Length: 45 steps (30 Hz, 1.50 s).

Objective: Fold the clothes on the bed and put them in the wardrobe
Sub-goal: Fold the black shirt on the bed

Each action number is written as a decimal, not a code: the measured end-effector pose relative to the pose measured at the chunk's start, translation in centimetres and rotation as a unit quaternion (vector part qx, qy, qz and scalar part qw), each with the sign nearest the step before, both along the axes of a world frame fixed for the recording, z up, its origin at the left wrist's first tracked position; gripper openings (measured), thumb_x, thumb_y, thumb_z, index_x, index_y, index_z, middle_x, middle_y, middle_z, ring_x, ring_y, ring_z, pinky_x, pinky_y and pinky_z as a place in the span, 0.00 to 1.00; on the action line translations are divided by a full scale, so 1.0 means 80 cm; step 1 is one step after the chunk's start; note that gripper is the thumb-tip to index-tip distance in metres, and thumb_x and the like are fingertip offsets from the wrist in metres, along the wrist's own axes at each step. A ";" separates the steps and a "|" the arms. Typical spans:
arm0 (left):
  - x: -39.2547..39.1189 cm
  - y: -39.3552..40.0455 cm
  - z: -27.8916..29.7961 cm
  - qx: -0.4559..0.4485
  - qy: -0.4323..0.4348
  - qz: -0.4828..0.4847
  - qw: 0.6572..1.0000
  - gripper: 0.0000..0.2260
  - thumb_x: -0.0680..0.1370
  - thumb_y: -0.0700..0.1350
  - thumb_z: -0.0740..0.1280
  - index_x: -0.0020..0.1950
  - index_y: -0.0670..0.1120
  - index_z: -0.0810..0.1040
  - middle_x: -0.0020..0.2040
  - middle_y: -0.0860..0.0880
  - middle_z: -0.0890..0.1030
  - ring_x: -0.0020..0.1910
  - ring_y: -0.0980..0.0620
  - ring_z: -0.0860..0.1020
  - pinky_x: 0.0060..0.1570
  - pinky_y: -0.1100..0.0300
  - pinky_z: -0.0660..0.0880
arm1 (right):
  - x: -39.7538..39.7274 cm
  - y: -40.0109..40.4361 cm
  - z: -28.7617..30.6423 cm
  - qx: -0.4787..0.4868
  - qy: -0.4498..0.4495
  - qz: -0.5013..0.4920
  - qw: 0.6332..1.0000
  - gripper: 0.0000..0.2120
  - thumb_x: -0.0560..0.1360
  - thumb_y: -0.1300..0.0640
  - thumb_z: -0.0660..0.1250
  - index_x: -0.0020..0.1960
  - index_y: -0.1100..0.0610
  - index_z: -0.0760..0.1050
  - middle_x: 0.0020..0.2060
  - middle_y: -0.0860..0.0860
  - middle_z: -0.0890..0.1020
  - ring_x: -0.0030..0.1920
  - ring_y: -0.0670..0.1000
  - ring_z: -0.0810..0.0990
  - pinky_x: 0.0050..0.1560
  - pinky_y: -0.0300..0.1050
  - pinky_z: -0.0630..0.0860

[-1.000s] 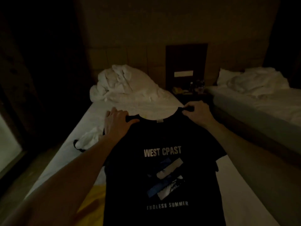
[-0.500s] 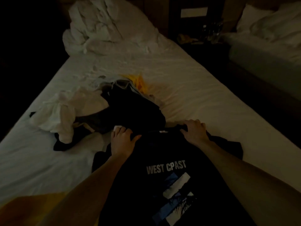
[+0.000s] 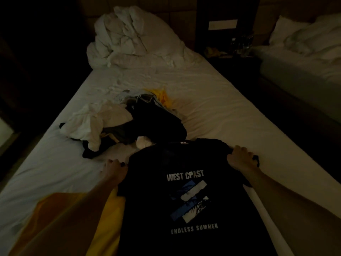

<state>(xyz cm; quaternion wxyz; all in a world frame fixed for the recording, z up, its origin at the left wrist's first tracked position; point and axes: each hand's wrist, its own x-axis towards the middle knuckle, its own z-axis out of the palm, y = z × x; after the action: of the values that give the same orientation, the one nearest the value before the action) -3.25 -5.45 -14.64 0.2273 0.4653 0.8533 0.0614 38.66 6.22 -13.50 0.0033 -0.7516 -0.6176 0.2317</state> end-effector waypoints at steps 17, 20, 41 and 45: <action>0.083 0.028 0.134 0.197 -0.064 -0.015 0.978 0.15 0.70 0.48 0.76 0.49 0.44 0.74 0.44 0.48 0.77 0.46 0.45 0.78 0.39 0.56 0.72 | 0.053 -0.032 0.045 0.107 0.058 0.100 0.988 0.09 0.80 0.47 0.61 0.54 0.52 0.67 0.49 0.57 0.77 0.42 0.57 0.75 0.40 0.48 0.73; 0.155 0.040 0.146 0.176 -0.276 0.051 0.944 0.19 0.73 0.52 0.74 0.58 0.45 0.74 0.52 0.47 0.78 0.45 0.44 0.82 0.38 0.53 0.79 | 0.044 -0.029 0.062 0.105 0.222 0.052 0.968 0.16 0.75 0.52 0.71 0.57 0.59 0.73 0.51 0.56 0.77 0.46 0.56 0.76 0.45 0.48 0.75; 0.128 -0.073 0.050 0.032 0.110 -0.247 0.962 0.08 0.76 0.50 0.65 0.48 0.46 0.74 0.48 0.47 0.79 0.47 0.46 0.79 0.41 0.55 0.73 | -0.123 -0.111 0.050 -0.094 0.473 -0.012 0.876 0.30 0.77 0.57 0.69 0.75 0.58 0.61 0.52 0.58 0.79 0.48 0.54 0.81 0.51 0.49 0.82; 0.151 -0.131 0.056 -0.032 0.162 -0.241 0.956 0.19 0.78 0.52 0.63 0.66 0.46 0.71 0.62 0.45 0.75 0.61 0.44 0.76 0.54 0.53 0.73 | -0.063 -0.189 0.033 -0.013 0.225 0.053 0.973 0.24 0.75 0.58 0.68 0.70 0.59 0.68 0.63 0.57 0.75 0.61 0.56 0.75 0.56 0.42 0.72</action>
<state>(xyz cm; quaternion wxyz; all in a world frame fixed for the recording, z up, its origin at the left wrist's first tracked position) 8.87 -15.92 -10.15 0.1089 0.6529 0.7430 -0.0991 33.62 -8.93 -10.89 0.1207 -0.6459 -0.6372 0.4028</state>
